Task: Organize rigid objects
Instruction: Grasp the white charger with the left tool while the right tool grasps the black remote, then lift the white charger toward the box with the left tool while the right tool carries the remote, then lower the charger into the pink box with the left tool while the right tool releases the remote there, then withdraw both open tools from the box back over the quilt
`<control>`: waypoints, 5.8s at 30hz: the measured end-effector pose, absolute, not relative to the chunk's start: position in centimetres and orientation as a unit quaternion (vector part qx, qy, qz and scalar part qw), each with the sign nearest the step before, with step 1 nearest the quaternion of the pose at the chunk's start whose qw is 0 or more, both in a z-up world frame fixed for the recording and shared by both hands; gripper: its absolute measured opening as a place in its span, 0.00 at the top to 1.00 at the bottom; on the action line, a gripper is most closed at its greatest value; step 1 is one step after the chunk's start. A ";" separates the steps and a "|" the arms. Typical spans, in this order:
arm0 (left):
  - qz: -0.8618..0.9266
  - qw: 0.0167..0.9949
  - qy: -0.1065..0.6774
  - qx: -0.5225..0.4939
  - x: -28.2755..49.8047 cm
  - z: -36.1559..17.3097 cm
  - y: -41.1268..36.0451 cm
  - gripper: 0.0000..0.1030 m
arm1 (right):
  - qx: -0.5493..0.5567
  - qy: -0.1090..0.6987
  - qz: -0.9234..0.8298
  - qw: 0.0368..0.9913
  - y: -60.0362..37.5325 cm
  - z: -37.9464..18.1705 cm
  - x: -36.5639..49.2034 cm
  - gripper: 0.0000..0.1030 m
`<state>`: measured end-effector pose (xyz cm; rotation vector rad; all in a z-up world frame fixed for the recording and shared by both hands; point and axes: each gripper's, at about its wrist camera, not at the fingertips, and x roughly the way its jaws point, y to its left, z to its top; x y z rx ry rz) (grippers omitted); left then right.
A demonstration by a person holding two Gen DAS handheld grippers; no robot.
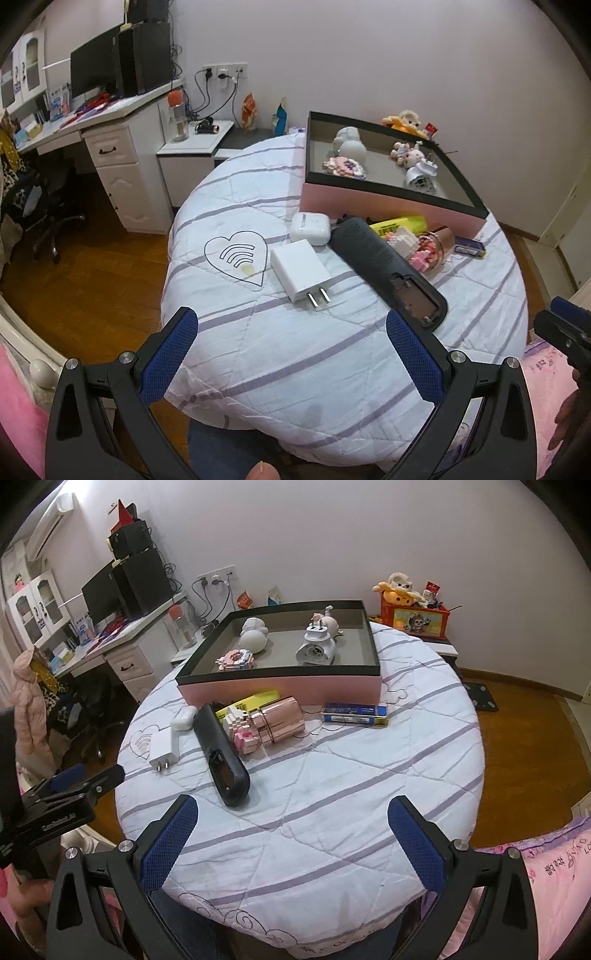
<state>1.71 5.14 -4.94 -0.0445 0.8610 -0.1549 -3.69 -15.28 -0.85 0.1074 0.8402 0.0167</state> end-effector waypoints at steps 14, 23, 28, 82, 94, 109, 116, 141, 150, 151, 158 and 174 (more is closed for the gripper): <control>-0.042 0.885 0.463 -0.009 7.4 -10.0 4.5 0.00 | 0.008 0.451 0.062 0.890 -11.4 -5.1 1.3 0.00; -0.032 0.884 0.467 -0.005 10.4 -12.0 3.6 0.00 | 0.001 0.470 0.072 0.880 -10.4 -7.8 3.8 0.02; -0.046 0.887 0.458 -0.031 10.9 -11.6 4.3 0.00 | 0.004 0.475 0.076 0.876 -10.1 -8.5 4.6 0.03; -0.092 0.908 0.406 -0.045 8.1 -8.2 7.2 0.61 | 0.088 0.448 0.172 0.873 -10.3 -6.4 3.2 0.85; -0.123 0.917 0.378 -0.038 8.2 -4.6 5.3 0.61 | 0.100 0.402 0.166 0.895 -12.2 -2.2 2.4 0.85; -0.174 0.921 0.348 -0.022 15.4 1.8 -0.5 0.61 | 0.095 0.359 0.114 0.921 -15.6 4.0 9.4 0.85; -0.182 0.906 0.382 -0.012 21.8 0.1 -4.0 0.61 | 0.132 0.397 0.088 0.904 -16.2 1.4 16.2 0.84; -0.158 0.892 0.423 0.014 26.1 -5.3 -5.1 0.11 | 0.101 0.452 0.015 0.886 -15.1 -5.7 20.1 0.27; -0.156 0.902 0.402 0.004 23.9 -2.5 -4.0 0.00 | 0.102 0.437 0.009 0.894 -15.8 -3.7 18.4 0.16; -0.155 0.903 0.400 0.002 23.4 -2.1 -3.7 0.00 | 0.103 0.433 0.008 0.895 -15.9 -3.4 18.1 0.16; -0.155 0.917 0.367 -0.001 18.7 1.2 -2.1 0.00 | 0.106 0.401 0.001 0.910 -16.4 -0.3 15.0 0.15; -0.147 0.937 0.317 -0.009 6.1 5.1 0.0 0.00 | 0.061 0.340 -0.022 0.938 -16.8 4.9 2.3 0.15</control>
